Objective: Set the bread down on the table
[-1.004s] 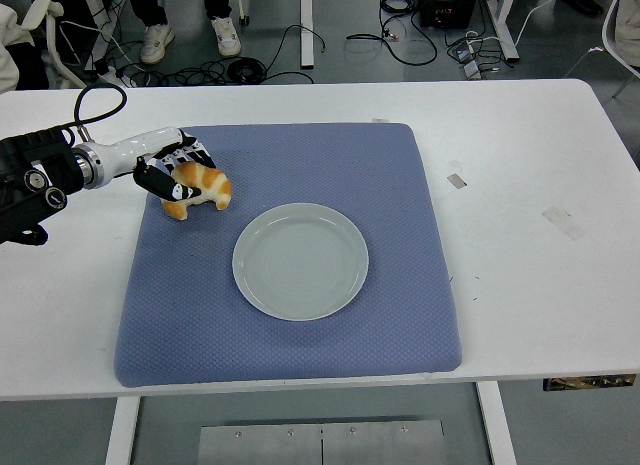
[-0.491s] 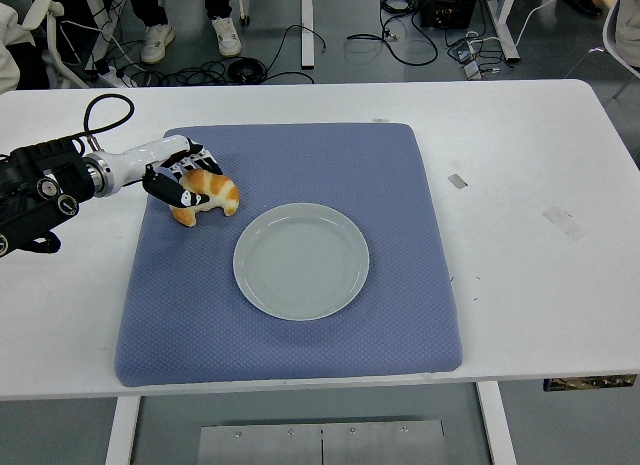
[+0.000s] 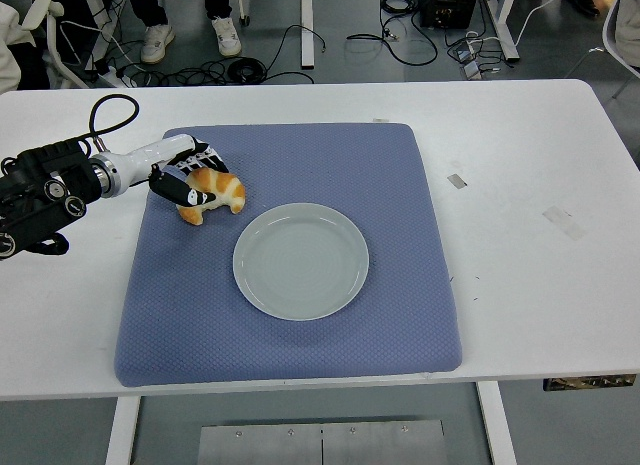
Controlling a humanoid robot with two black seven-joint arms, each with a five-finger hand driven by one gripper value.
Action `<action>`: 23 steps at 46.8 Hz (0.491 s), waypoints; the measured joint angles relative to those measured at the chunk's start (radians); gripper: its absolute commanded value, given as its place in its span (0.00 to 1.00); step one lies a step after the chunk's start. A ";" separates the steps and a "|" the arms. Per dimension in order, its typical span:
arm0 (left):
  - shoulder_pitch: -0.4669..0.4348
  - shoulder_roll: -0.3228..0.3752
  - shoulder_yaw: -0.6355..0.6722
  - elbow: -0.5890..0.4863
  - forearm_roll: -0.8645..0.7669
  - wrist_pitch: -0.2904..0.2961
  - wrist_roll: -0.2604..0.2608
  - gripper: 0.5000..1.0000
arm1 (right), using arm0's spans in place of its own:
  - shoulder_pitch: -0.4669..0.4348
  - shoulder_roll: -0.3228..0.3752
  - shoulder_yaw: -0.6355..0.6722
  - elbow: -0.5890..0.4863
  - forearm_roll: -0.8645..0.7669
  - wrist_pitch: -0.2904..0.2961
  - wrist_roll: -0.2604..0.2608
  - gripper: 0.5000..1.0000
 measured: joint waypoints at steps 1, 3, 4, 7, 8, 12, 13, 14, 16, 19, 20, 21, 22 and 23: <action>0.000 0.000 0.000 0.000 -0.006 0.000 0.000 0.79 | 0.000 0.000 0.000 0.000 0.000 0.000 0.000 1.00; 0.000 0.002 0.001 0.000 -0.025 -0.001 0.001 0.84 | 0.000 0.000 0.000 0.000 0.000 0.000 0.000 1.00; 0.000 0.003 0.002 0.000 -0.033 -0.001 0.001 0.86 | 0.000 0.000 0.000 0.000 0.000 0.000 0.000 1.00; -0.001 0.004 0.006 0.000 -0.057 -0.002 0.003 0.93 | 0.000 0.000 0.000 0.000 0.000 0.000 0.000 1.00; -0.001 0.004 0.006 0.000 -0.063 -0.002 0.003 0.95 | 0.000 0.000 0.000 0.000 0.000 0.000 0.000 1.00; -0.002 0.004 0.004 0.000 -0.086 -0.005 0.004 0.96 | 0.000 0.000 0.000 0.000 0.000 0.000 0.000 1.00; -0.002 0.005 0.003 0.000 -0.093 -0.005 0.004 0.96 | 0.000 0.000 0.000 0.000 0.000 0.000 0.000 1.00; -0.002 0.006 0.001 0.000 -0.103 -0.005 0.004 0.96 | 0.000 0.000 0.000 0.000 0.000 0.000 0.000 1.00; -0.002 0.008 -0.002 0.000 -0.120 -0.005 0.004 0.96 | 0.000 0.000 0.000 0.000 0.000 0.000 0.000 1.00; -0.003 0.010 -0.010 0.000 -0.164 -0.005 0.004 0.96 | 0.000 0.000 0.000 0.000 0.000 0.000 0.000 1.00; -0.003 0.011 -0.015 0.000 -0.182 -0.005 0.004 0.96 | 0.000 0.000 0.000 0.000 0.000 0.000 0.000 1.00; -0.003 0.013 -0.024 0.000 -0.206 -0.006 0.003 0.96 | 0.000 0.000 0.000 0.000 0.000 0.000 0.000 1.00; -0.004 0.014 -0.030 0.000 -0.224 -0.007 0.003 0.96 | 0.000 0.000 0.000 0.000 0.000 0.000 0.000 1.00; -0.004 0.017 -0.038 -0.001 -0.243 -0.008 0.003 0.96 | 0.000 0.000 0.000 0.000 0.000 0.000 0.000 1.00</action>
